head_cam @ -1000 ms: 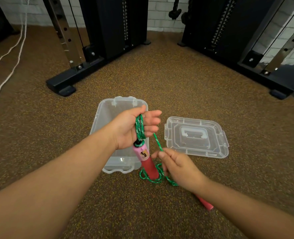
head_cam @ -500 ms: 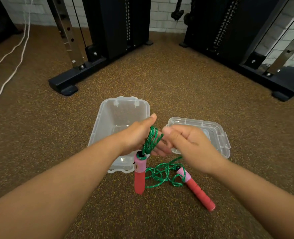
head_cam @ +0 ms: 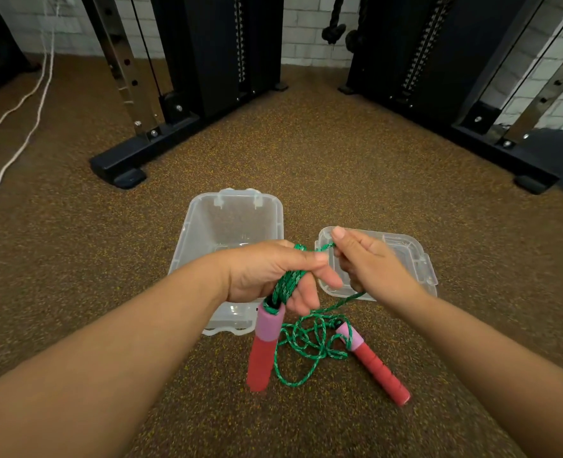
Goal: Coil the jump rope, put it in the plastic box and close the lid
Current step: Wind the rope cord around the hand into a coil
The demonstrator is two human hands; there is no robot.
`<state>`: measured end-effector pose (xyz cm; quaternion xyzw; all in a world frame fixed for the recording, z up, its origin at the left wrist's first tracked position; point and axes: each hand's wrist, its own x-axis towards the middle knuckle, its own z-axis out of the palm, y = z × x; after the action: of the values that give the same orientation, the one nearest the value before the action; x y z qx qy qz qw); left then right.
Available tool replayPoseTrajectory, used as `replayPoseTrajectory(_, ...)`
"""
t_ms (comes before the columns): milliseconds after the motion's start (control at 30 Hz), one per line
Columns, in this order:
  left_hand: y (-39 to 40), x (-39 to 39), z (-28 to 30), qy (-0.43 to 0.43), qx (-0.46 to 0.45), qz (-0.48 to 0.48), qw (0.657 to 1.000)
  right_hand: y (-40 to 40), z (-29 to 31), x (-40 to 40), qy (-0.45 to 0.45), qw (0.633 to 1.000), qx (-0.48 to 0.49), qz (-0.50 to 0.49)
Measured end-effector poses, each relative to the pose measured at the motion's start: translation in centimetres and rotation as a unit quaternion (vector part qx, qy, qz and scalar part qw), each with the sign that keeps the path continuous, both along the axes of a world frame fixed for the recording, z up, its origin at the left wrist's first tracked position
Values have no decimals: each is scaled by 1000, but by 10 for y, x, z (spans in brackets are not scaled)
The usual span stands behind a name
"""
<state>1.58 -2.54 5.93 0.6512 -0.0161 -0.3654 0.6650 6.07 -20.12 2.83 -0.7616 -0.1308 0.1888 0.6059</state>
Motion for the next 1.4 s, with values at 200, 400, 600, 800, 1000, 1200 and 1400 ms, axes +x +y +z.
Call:
replayPoseTrajectory(200,7,4,0,-1,-70,161,985,-5,-24,-13,-41,999,7,-22)
replayPoseTrajectory(400,10,9,-3,15,-119,247,962,-7,-33,-21,-138,988,-61,-23)
replayPoseTrajectory(600,14,16,-5,33,-167,320,932,-7,-37,-31,-189,963,-190,31)
replayPoseTrajectory(800,3,18,-13,15,-146,330,932,3,-17,-58,-367,858,-313,175)
replayPoseTrajectory(1000,2,17,-11,50,-79,259,961,10,14,-64,-367,878,-219,215)
replayPoseTrajectory(1200,-3,7,-6,33,-3,170,985,15,45,-36,-207,968,-27,142)
replayPoseTrajectory(1400,-6,5,-2,44,-14,68,997,6,39,-1,-206,972,-68,89)
